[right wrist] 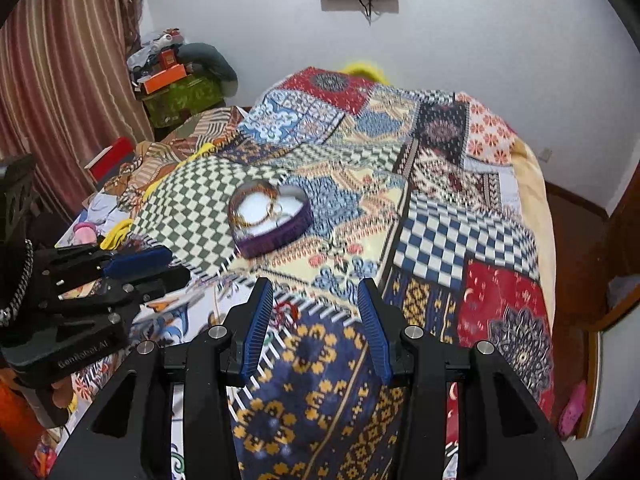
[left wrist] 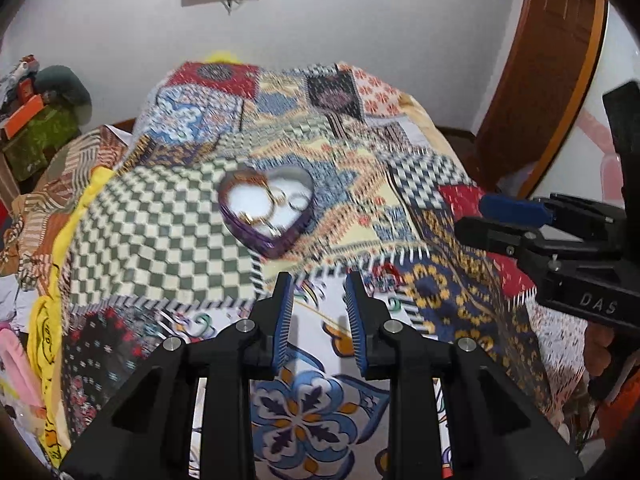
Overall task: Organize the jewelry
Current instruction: 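Grasp the red-and-blue beaded bracelet with the right gripper and lift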
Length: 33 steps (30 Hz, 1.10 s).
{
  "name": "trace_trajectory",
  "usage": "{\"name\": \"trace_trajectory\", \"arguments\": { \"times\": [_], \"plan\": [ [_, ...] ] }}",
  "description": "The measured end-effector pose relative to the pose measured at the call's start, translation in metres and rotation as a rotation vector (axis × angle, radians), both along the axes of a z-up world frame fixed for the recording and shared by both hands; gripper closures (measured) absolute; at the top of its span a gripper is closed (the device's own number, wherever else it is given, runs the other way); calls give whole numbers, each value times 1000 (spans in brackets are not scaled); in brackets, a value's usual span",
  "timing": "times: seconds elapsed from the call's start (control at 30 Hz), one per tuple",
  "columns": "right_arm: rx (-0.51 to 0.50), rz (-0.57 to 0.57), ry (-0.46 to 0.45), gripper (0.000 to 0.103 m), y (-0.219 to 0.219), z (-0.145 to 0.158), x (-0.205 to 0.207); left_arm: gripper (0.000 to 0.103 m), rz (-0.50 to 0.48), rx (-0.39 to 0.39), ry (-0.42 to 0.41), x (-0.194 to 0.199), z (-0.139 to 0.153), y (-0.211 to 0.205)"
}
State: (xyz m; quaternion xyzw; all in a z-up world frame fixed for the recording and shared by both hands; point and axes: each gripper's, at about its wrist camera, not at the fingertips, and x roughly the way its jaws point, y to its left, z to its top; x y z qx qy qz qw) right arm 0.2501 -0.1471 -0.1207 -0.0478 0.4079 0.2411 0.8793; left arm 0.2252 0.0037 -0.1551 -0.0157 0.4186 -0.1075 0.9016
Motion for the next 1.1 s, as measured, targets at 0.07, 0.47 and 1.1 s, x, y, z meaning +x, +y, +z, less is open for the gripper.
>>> {"name": "trace_trajectory", "arguments": {
  "times": [0.07, 0.47, 1.1],
  "plan": [
    [-3, 0, 12, 63, -2, -5, -2, 77, -13, 2, 20, 0, -7, -5],
    [-27, 4, 42, 63, -7, -27, -4, 78, -91, 31, 66, 8, -39, -36],
    [-10, 68, 83, 63, 9, -40, -2, 102, -66, -10, 30, 13, -43, -24]
  ]
}}
